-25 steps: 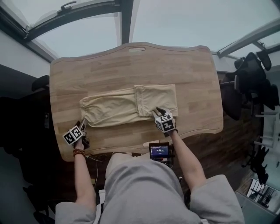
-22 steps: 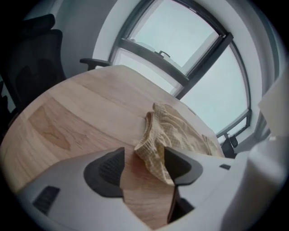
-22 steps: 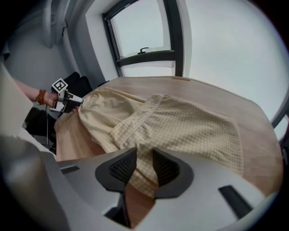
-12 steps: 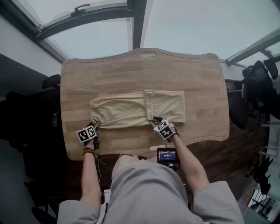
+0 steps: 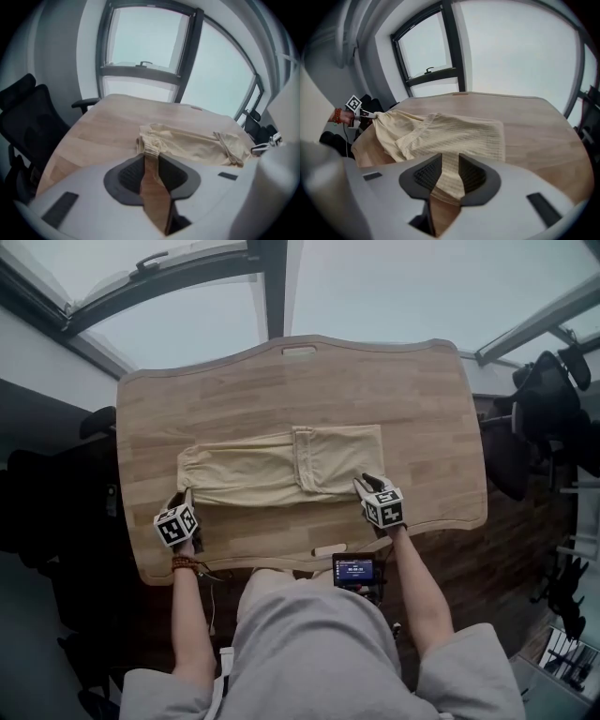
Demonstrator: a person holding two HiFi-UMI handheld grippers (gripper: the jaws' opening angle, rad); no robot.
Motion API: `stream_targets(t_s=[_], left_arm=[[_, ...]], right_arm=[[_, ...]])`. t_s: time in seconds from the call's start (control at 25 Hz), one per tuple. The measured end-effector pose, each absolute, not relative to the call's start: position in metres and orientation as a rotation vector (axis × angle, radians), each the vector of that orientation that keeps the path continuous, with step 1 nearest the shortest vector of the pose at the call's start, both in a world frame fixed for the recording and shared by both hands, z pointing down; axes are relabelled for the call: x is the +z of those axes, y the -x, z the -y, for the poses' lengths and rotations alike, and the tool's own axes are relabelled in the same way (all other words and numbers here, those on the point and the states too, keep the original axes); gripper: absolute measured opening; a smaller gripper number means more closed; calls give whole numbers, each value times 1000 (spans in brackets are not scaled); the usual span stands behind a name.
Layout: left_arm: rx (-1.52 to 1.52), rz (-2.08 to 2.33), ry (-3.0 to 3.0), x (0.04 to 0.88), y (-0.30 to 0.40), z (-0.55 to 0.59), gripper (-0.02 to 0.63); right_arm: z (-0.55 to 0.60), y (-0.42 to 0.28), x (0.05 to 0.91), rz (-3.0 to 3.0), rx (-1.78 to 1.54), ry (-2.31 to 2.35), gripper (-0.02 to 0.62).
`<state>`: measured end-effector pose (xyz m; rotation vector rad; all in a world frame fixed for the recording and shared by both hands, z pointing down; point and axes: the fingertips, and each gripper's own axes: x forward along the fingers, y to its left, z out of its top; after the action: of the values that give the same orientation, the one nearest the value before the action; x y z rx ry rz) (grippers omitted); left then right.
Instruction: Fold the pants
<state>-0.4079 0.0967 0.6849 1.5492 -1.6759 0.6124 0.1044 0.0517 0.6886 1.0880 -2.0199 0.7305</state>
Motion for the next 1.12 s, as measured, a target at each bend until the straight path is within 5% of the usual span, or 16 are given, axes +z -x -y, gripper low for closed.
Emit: stream_targets(t_s=[0.32, 0.68, 0.72, 0.8, 0.96, 1.12], left_arm=[[652, 1604, -1902, 577, 297, -8, 84], [864, 1049, -2380, 559, -70, 15, 80], [902, 918, -2410, 572, -114, -1, 97], [1016, 611, -2465, 592, -183, -47, 276], [1167, 441, -2560, 603, -210, -95, 279], [1341, 650, -2520, 636, -141, -89, 279]], right_arm=[[-46, -181, 691, 1985, 767, -1181, 112], [-20, -242, 690, 2041, 843, -1243, 112], [-17, -253, 693, 2036, 879, -1264, 112], [-10, -274, 699, 2017, 948, -1293, 112], [13, -283, 700, 2065, 960, -1206, 108], [50, -231, 687, 2241, 910, -980, 109]])
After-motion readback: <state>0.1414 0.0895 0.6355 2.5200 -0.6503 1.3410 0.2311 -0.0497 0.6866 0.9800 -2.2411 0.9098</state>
